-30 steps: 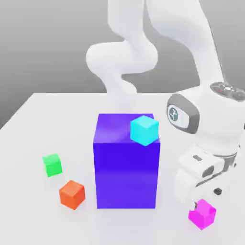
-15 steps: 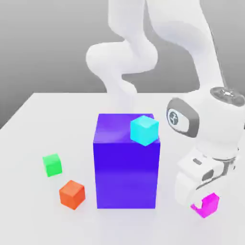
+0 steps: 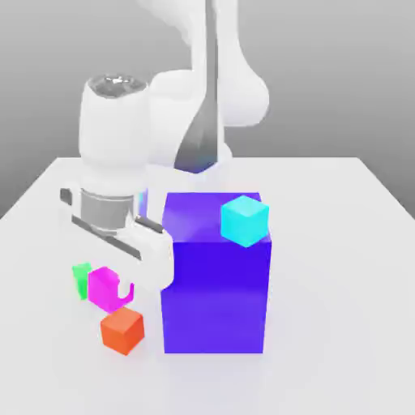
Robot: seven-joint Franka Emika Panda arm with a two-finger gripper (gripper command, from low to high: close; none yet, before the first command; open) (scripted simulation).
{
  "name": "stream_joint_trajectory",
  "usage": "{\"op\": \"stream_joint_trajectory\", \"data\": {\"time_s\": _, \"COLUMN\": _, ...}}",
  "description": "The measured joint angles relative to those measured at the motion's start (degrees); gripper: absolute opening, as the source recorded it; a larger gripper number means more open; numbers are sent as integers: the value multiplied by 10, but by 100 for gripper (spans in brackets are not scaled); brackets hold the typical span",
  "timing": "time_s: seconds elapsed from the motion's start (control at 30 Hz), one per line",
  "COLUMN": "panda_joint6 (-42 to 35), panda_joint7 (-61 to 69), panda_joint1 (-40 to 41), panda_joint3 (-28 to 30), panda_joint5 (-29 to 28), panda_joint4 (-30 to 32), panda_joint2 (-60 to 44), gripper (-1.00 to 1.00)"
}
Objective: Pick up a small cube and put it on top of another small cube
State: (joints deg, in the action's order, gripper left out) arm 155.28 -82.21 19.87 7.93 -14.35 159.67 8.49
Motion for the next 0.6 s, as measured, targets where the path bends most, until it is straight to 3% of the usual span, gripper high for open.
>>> {"op": "stream_joint_trajectory", "data": {"time_s": 0.27, "panda_joint6": -8, "panda_joint7": -137, "panda_joint1": 139, "panda_joint3": 84, "panda_joint5": 28, "panda_joint4": 101, "panda_joint2": 79, "gripper": -100}}
{"op": "stream_joint_trajectory", "data": {"time_s": 0.43, "panda_joint6": 73, "panda_joint7": -119, "panda_joint1": 123, "panda_joint3": 105, "panda_joint5": 73, "panda_joint4": 106, "panda_joint2": -4, "gripper": -100}}
{"op": "stream_joint_trajectory", "data": {"time_s": 0.53, "panda_joint6": 131, "panda_joint7": -83, "panda_joint1": 105, "panda_joint3": 104, "panda_joint5": 127, "panda_joint4": 105, "panda_joint2": -65, "gripper": -100}}
{"op": "stream_joint_trajectory", "data": {"time_s": 0.57, "panda_joint6": 144, "panda_joint7": -71, "panda_joint1": 104, "panda_joint3": 103, "panda_joint5": 144, "panda_joint4": 105, "panda_joint2": -80, "gripper": 100}}
{"op": "stream_joint_trajectory", "data": {"time_s": 0.6, "panda_joint6": 144, "panda_joint7": -71, "panda_joint1": 104, "panda_joint3": 103, "panda_joint5": 144, "panda_joint4": 105, "panda_joint2": -80, "gripper": 100}}
